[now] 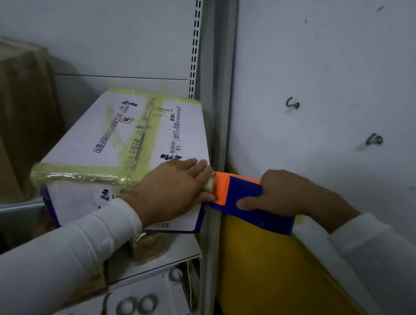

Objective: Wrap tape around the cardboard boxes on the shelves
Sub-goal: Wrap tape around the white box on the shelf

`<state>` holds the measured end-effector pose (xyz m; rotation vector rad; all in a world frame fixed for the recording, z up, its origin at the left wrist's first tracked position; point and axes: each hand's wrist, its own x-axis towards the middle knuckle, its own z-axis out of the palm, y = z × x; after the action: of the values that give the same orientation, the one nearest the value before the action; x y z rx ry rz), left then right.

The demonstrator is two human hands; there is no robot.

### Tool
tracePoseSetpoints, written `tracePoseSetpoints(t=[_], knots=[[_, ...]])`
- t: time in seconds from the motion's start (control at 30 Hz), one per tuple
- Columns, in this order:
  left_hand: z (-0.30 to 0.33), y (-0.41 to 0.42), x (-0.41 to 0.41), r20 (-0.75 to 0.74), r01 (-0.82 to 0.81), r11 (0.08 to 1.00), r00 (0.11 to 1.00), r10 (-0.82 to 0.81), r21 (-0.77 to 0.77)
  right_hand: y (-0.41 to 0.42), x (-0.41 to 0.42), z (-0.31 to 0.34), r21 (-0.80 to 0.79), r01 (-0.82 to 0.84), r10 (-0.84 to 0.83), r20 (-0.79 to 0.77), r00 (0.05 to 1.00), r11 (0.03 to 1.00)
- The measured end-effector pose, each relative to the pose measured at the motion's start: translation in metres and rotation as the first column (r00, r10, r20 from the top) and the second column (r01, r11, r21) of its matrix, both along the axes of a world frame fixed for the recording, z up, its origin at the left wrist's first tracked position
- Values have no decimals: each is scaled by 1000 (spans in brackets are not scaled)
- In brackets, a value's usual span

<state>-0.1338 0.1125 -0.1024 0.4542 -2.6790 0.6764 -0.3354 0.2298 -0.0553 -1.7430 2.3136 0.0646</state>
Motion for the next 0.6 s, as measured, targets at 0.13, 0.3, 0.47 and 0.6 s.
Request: tracePoseSetpoints(t=[0.13,0.3,0.47,0.6], knots=[[8,0,1,3,-18,999,1000,18,46,0,6,-8,-128,62,-93,-258,962,990],[19,-1,22,-12,-16,991,1000,18,134,13,-24,-42,-80,243,-241,25,970,967],[20,15,7,-107,-147,970,980,170,192,14,-15,-53,-274,320,-187,420,888,907],[14,22,-17,-135,-347,910,914,382,226,12,-9,-52,-290,330,-116,568,814,898]])
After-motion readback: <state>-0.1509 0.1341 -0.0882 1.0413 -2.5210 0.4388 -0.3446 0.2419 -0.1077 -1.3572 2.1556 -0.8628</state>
